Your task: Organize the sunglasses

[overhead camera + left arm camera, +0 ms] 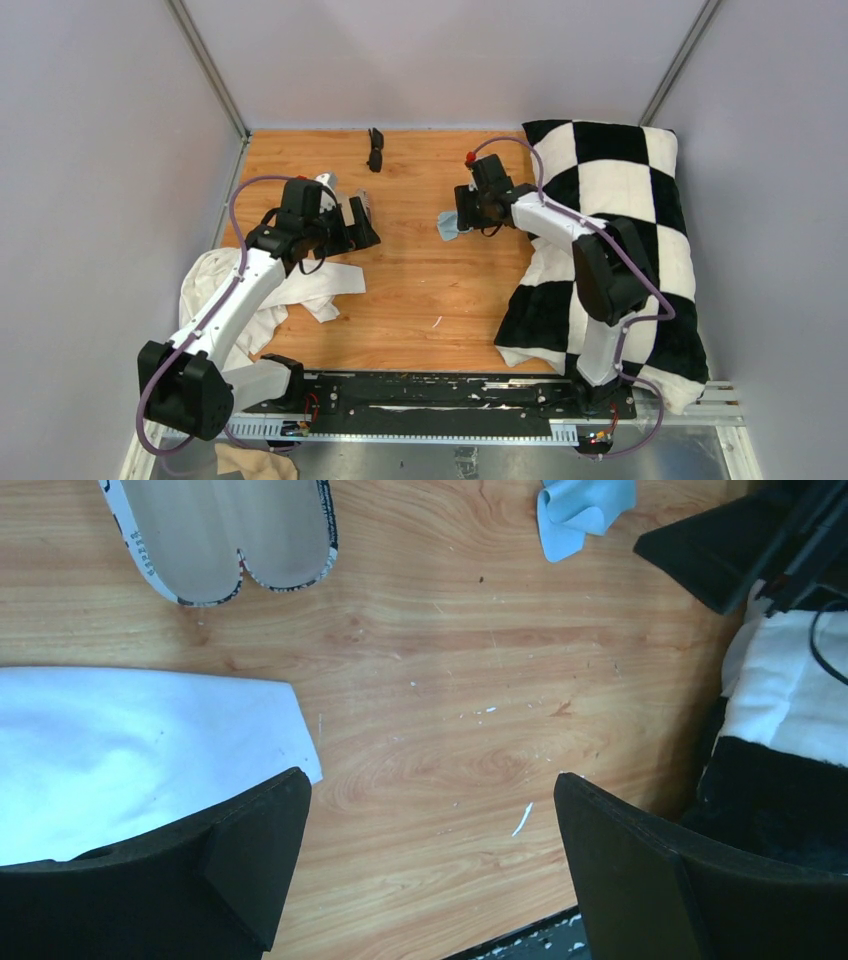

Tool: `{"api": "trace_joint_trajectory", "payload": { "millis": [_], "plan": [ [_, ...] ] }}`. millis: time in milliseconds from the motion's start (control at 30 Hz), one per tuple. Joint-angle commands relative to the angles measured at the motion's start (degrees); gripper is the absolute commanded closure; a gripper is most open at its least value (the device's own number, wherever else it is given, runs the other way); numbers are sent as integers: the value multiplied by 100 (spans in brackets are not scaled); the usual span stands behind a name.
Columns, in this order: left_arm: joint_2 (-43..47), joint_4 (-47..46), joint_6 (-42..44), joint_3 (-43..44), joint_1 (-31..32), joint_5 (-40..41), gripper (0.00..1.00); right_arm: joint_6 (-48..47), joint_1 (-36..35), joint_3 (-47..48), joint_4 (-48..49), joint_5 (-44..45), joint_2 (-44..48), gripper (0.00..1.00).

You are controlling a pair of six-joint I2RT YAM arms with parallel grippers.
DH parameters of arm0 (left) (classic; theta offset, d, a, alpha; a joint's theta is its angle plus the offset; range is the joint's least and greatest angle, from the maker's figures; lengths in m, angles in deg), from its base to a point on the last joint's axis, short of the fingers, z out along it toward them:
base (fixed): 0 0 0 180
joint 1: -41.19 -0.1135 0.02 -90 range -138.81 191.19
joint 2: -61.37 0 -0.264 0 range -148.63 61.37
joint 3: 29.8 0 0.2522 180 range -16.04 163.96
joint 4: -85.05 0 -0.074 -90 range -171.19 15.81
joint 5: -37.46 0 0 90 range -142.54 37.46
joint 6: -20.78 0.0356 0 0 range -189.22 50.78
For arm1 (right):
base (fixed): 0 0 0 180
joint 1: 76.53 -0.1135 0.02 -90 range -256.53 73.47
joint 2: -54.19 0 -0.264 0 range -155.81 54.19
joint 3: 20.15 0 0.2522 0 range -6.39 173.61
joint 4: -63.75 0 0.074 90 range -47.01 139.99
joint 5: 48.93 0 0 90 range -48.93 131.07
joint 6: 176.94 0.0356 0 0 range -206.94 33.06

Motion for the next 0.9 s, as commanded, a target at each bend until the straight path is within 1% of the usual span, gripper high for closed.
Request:
{"api": "trace_joint_trajectory", "payload": {
  "millis": [0, 200, 400, 500, 633, 767, 800, 867],
  "plan": [
    [-14, -199, -78, 176, 49, 169, 0, -515, -22, 481, -438, -209, -541, 46],
    [69, -169, -60, 107, 49, 175, 0, -619, -21, 999, -521, -221, -1106, 52],
    [17, -149, -50, 96, 49, 149, 0, -528, -31, 1267, -543, -522, -1423, 56],
    [-3, -151, -46, 97, 49, 139, 0, -499, -30, 1312, -568, -614, -1515, 62],
    [7, -149, -42, 65, 49, 141, 0, -477, -29, 1212, -553, -698, -1445, 73],
    [14, -159, -46, 28, 49, 150, 0, -504, -49, 1148, -552, -837, -1383, 75],
    [16, -161, -42, 15, 49, 152, 0, -510, -50, 1131, -552, -850, -1367, 80],
    [21, -162, -44, -7, 49, 147, 0, -509, -52, 1117, -543, -894, -1343, 97]
  ]
}}
